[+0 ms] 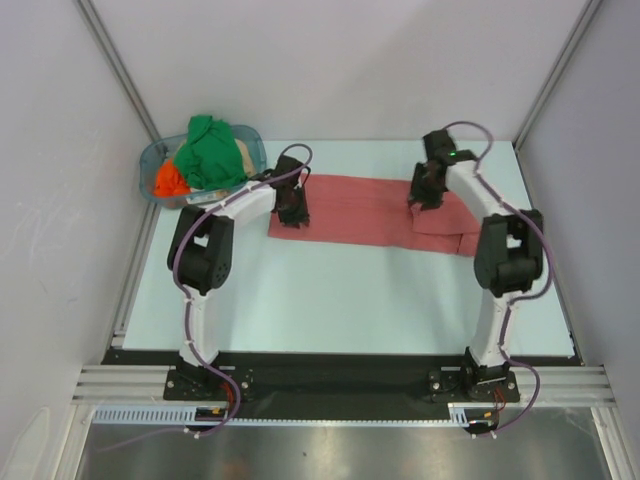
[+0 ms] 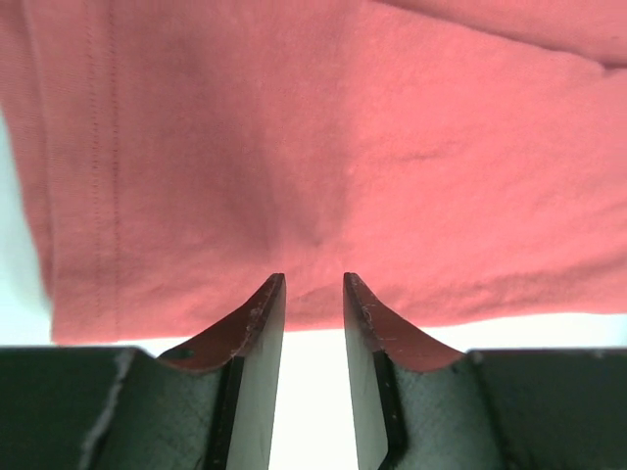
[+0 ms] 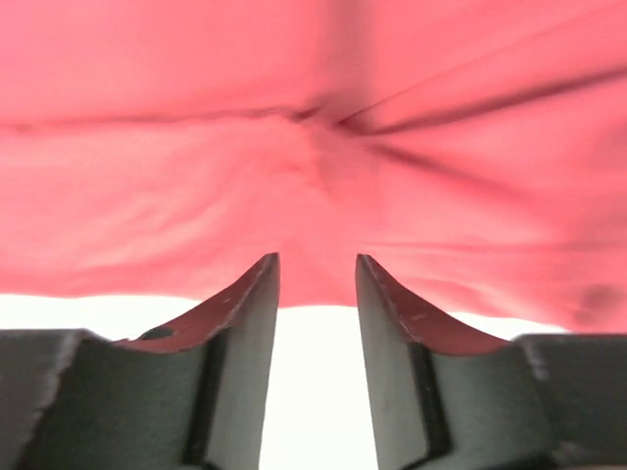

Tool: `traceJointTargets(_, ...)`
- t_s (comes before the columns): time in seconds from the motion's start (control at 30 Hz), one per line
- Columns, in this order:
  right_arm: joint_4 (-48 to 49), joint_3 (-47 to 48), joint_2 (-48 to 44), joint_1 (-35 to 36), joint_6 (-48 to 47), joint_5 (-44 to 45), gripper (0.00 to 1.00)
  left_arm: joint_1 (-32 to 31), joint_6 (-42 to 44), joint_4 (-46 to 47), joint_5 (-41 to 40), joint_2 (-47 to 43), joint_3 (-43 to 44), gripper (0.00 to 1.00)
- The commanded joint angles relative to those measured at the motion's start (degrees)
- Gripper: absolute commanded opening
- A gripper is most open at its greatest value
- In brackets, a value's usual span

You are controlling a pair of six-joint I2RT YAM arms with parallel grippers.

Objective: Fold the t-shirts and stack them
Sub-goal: Fold the tshirt

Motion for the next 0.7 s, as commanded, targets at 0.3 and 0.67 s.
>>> traceJointTargets(0.3,4.34,-25.83,-21.48,-31.02,1.88,-8.24,0.37,4.41,3.74,-1.52,6.06,-1.2,0.93,0.35)
traceJointTargets(0.67,12.0,-31.21,-17.18,-32.87,1.53,-11.23,0.45,6.26,3.74,-1.96,7.29,0.91,0.84,0.34)
